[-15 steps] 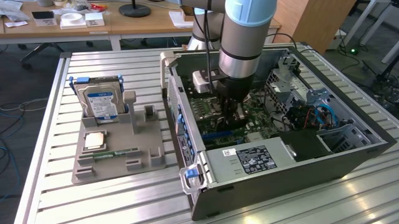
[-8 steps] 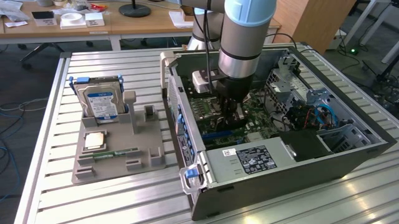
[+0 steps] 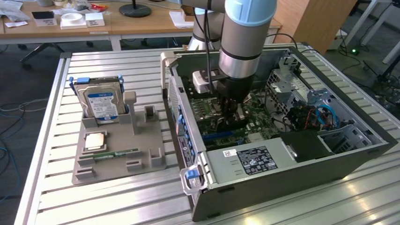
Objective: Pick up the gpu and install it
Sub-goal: 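Insert the gpu into the slot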
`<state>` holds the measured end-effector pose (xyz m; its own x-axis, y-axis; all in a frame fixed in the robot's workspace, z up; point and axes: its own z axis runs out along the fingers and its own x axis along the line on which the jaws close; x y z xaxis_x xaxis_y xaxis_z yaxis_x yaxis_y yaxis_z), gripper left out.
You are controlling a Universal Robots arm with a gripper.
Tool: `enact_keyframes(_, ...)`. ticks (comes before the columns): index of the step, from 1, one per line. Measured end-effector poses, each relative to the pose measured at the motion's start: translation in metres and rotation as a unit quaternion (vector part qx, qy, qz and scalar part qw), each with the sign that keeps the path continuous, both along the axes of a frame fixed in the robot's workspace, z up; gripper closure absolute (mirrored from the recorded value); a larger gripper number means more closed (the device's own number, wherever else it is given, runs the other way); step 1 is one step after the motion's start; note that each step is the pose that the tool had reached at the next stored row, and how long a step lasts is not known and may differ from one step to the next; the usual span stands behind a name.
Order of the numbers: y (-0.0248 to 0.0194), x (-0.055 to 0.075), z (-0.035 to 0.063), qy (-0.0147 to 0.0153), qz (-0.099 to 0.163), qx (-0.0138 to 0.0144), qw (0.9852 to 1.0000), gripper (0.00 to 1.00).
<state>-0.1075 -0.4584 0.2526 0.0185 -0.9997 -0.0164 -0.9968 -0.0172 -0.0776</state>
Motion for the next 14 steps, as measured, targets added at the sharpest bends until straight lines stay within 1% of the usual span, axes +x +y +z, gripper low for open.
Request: enact_keyframes(14, 0.0006, -0.0040, -0.0005, -0.0001, 0.000, -0.0005, 1.0000, 0.74)
